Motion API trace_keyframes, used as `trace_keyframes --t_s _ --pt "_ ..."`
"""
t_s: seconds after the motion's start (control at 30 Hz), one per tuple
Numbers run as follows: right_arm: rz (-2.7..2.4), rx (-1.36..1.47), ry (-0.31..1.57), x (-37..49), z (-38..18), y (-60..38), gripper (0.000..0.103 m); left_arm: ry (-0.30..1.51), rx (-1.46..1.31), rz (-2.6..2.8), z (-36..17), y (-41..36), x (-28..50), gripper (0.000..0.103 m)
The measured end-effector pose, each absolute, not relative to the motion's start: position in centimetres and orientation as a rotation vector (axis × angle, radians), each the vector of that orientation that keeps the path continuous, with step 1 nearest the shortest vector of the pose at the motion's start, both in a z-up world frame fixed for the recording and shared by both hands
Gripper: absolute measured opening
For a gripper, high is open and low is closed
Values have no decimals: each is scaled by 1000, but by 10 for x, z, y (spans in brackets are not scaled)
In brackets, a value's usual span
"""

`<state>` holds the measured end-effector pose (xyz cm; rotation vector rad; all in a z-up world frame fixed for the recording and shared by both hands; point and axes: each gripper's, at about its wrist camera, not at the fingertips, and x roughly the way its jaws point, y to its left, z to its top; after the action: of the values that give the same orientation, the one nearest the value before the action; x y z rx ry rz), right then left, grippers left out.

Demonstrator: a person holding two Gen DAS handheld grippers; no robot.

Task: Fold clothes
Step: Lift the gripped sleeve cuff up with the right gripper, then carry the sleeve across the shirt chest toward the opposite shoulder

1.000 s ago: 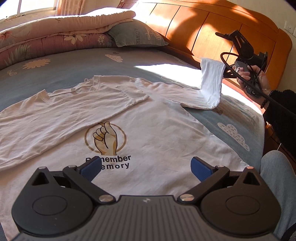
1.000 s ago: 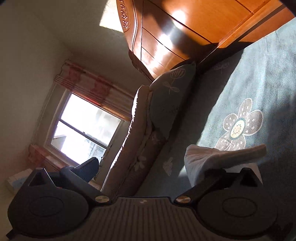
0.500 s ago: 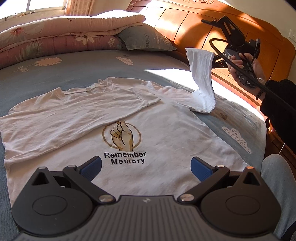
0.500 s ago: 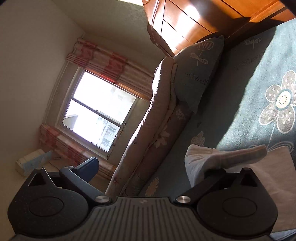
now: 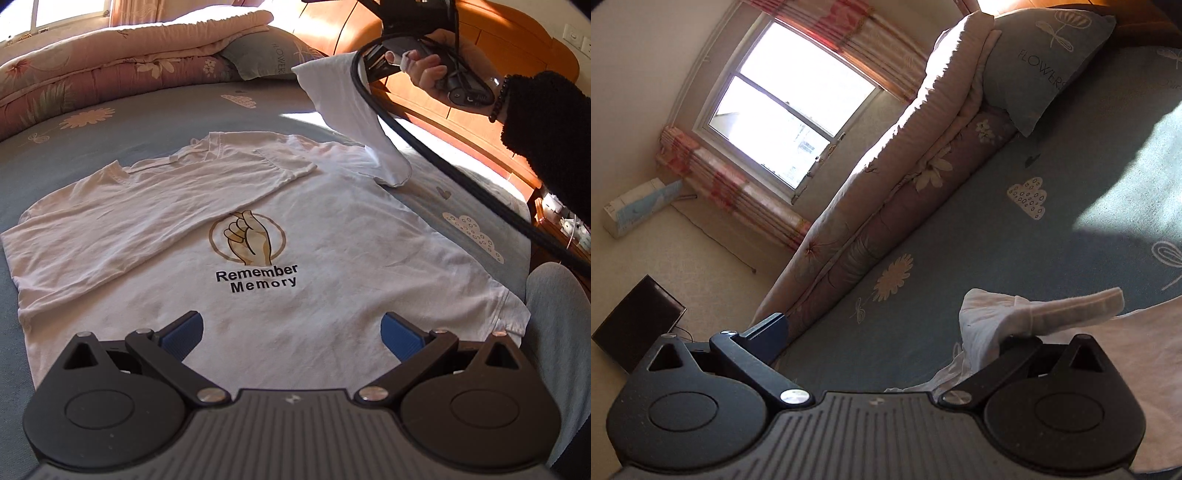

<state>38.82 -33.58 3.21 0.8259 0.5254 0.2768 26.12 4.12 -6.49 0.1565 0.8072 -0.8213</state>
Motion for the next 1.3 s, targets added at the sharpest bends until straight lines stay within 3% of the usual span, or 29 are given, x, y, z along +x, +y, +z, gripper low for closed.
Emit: trace_keyframes --t_s 0.37,0.63,1.3 --pt "266 702 617 401 48 -301 103 803 155 -807 -63 47 262 102" --pt "302 610 785 422 46 -274 103 809 157 -798 -65 50 263 102" --pt "386 543 840 443 47 -217 103 818 162 -793 -67 55 262 102"
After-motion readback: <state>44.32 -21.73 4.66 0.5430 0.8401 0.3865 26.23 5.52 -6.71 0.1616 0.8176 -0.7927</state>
